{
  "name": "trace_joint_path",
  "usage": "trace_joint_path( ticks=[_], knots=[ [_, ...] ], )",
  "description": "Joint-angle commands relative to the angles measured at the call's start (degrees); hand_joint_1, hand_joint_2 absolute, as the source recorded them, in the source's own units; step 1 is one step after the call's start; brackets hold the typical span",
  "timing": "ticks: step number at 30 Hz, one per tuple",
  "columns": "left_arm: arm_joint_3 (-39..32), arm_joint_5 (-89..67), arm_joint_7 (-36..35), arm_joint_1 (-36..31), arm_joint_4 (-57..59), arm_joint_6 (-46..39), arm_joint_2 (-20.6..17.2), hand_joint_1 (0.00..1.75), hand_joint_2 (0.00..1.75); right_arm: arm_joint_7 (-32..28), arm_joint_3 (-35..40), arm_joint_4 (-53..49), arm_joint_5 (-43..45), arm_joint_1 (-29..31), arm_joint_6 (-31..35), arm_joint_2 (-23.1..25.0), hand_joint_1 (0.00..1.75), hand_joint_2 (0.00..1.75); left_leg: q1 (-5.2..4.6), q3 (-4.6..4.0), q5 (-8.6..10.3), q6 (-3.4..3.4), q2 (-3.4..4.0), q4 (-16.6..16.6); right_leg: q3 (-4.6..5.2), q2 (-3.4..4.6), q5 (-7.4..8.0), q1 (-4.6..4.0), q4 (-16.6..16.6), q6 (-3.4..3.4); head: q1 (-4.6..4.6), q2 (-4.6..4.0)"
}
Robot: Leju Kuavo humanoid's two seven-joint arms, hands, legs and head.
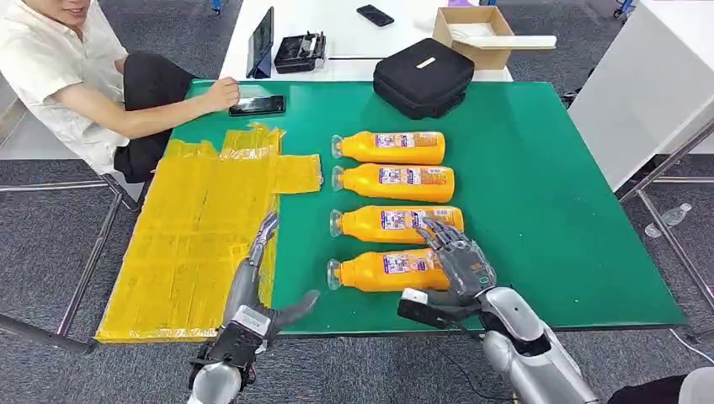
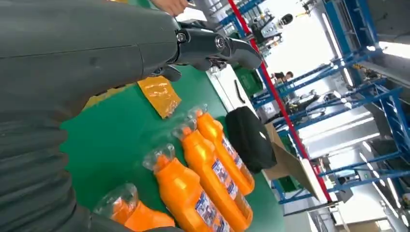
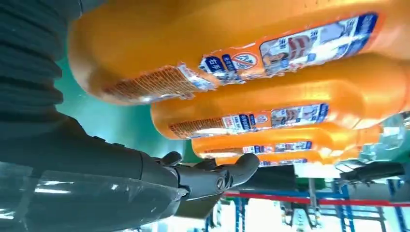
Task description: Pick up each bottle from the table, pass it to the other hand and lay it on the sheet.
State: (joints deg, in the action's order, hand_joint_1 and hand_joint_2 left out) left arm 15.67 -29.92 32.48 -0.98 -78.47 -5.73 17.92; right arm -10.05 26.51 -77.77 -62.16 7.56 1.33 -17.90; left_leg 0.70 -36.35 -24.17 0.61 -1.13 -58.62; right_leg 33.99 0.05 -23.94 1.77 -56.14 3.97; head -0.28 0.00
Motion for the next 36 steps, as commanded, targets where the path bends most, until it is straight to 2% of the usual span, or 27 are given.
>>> trace_joint_path(
  ticks=[1,7,10,19,25,34,36],
  knots=[
    [2.79,-0.78,0.30,-4.29,5.26,0.13,1.34,0.00,1.75,0.90,-0.53,16.92,-1.45,10.55,1.46,5.47,0.00,1.75,0.02,0.10,-0.01,0.01,0.17,0.02,-0.07,0.12,0.05,-0.05,0.05,-0.11,0.00,0.00],
    [2.73,-0.78,0.30,-4.43,5.23,0.17,1.29,0.00,1.75,0.56,-0.74,17.30,-1.17,10.55,1.52,5.34,0.00,1.75,0.03,0.38,-0.07,0.05,0.12,0.02,-0.40,-0.02,-0.05,-0.09,0.09,-0.29,0.02,0.00],
    [2.73,-0.78,0.30,-4.43,5.23,0.17,1.29,0.00,1.75,0.56,-0.74,17.30,-1.17,10.55,1.52,5.34,0.00,1.75,0.00,0.08,0.02,0.04,0.04,0.01,-0.09,0.01,0.01,-0.02,0.02,-0.09,0.00,0.00],
    [2.73,-0.78,0.30,-4.43,5.23,0.17,1.29,0.00,1.75,0.56,-0.74,17.30,-1.17,10.55,1.52,5.34,0.00,1.75,0.02,0.24,-0.04,0.04,0.09,-0.03,-0.25,0.00,-0.03,-0.07,0.02,-0.22,0.00,0.00],
    [2.46,-0.61,0.31,-4.37,4.86,0.00,1.31,0.00,1.75,0.42,-0.41,17.45,-1.47,10.31,1.33,5.12,0.00,1.75,0.01,0.06,0.01,0.04,0.03,-0.02,-0.08,-0.01,0.01,-0.03,0.01,-0.10,0.00,0.00],
    [1.81,0.13,-0.04,-3.81,5.43,0.52,1.42,0.00,1.75,-0.80,-1.65,15.89,1.41,3.98,0.21,4.63,0.00,1.75,0.03,0.30,-0.05,0.03,-0.10,0.03,-0.36,-0.18,-0.09,-0.08,0.09,-0.22,0.00,0.00],
    [1.91,0.11,-0.05,-3.69,5.51,0.51,1.39,0.00,1.75,-0.90,-1.70,15.19,1.56,3.04,0.24,4.55,0.00,1.75,0.02,0.15,-0.01,0.03,-0.04,0.00,-0.17,-0.08,-0.03,-0.05,0.05,-0.13,0.00,0.00]
  ],
)
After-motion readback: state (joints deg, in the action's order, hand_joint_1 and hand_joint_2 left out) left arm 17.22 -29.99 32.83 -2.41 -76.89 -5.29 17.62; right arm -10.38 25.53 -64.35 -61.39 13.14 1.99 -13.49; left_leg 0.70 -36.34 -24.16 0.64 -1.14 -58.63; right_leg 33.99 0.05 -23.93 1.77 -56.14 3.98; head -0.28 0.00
